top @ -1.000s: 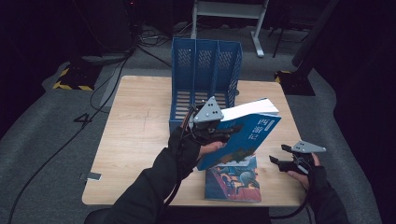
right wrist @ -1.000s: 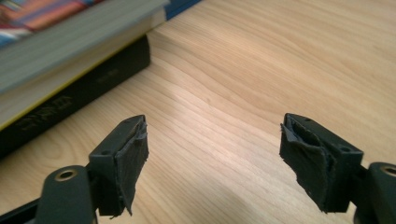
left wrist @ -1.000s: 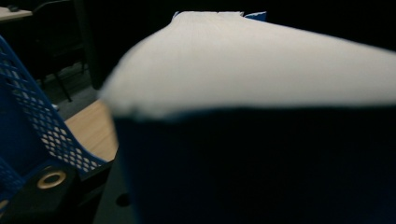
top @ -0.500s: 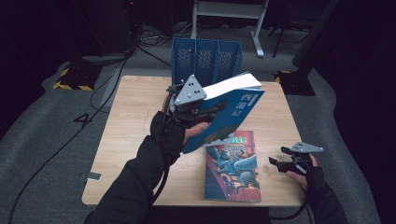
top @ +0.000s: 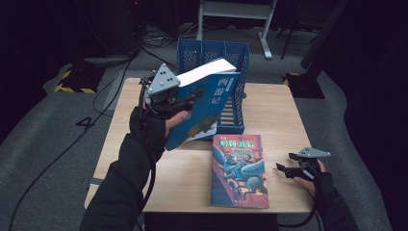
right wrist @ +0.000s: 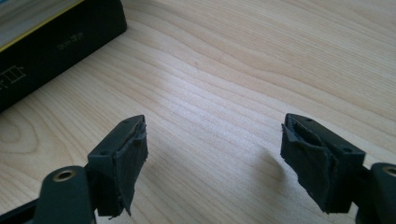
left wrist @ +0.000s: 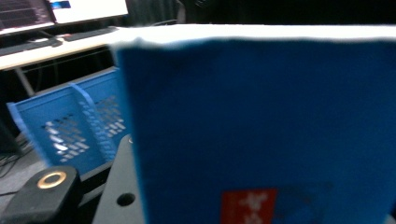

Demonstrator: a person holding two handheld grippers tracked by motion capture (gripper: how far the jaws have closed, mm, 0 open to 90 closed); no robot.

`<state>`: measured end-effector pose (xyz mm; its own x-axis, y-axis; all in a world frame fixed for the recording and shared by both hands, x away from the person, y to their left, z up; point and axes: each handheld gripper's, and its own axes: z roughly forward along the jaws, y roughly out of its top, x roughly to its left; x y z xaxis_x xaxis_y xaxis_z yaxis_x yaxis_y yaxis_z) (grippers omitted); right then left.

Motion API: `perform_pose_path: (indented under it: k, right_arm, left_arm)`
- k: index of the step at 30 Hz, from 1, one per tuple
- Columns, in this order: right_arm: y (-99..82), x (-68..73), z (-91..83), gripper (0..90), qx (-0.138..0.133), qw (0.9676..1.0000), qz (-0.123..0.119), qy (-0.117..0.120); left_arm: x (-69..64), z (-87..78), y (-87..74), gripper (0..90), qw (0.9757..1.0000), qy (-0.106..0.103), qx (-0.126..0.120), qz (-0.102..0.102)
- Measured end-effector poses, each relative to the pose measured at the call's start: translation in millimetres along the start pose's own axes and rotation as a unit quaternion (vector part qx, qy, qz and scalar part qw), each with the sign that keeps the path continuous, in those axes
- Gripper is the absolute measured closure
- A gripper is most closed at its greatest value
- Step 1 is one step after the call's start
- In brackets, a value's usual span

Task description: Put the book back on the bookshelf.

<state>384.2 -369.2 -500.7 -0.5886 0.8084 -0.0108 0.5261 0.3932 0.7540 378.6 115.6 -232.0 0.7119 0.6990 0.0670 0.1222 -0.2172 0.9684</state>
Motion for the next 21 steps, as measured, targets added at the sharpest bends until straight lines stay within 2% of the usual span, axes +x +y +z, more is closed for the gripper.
perform_pose_path:
  k: [3, 4, 8, 12, 15, 16, 21]
  right_arm:
    - [0.0, 0.1, 0.8, 23.5, 0.002, 1.0000, -0.001, -0.001]
    - [0.0, 0.1, 0.8, 23.5, 0.002, 1.0000, -0.001, -0.001]
    - [-0.4, -0.1, 1.5, 23.7, 0.004, 1.0000, 0.000, -0.002]
    - [-0.5, 0.2, 1.7, 23.8, 0.005, 1.0000, 0.000, -0.002]
    - [-0.9, -0.7, 1.9, 23.8, 0.006, 1.0000, 0.002, 0.000]
    - [-0.9, -0.7, 1.9, 23.8, 0.006, 1.0000, 0.002, 0.000]
    - [-1.2, -0.8, 2.4, 23.7, 0.007, 1.0000, 0.004, 0.000]
  left_arm:
    - [11.2, -7.5, 2.5, 60.7, 0.9997, 0.022, -0.007, -0.007]
    - [11.2, -7.5, 2.5, 60.7, 0.9997, 0.022, -0.007, -0.007]
    - [26.5, -9.3, 4.2, 60.7, 0.9988, 0.047, 0.006, -0.014]
    - [38.6, -6.4, 3.0, 60.7, 0.9978, 0.062, 0.014, -0.019]
    - [49.9, -1.9, 1.8, 60.7, 0.9968, 0.070, 0.024, -0.032]
    - [49.9, -1.9, 1.8, 60.7, 0.9968, 0.070, 0.024, -0.032]
    - [61.9, 13.7, 1.8, 60.7, 0.9939, 0.095, 0.042, -0.035]
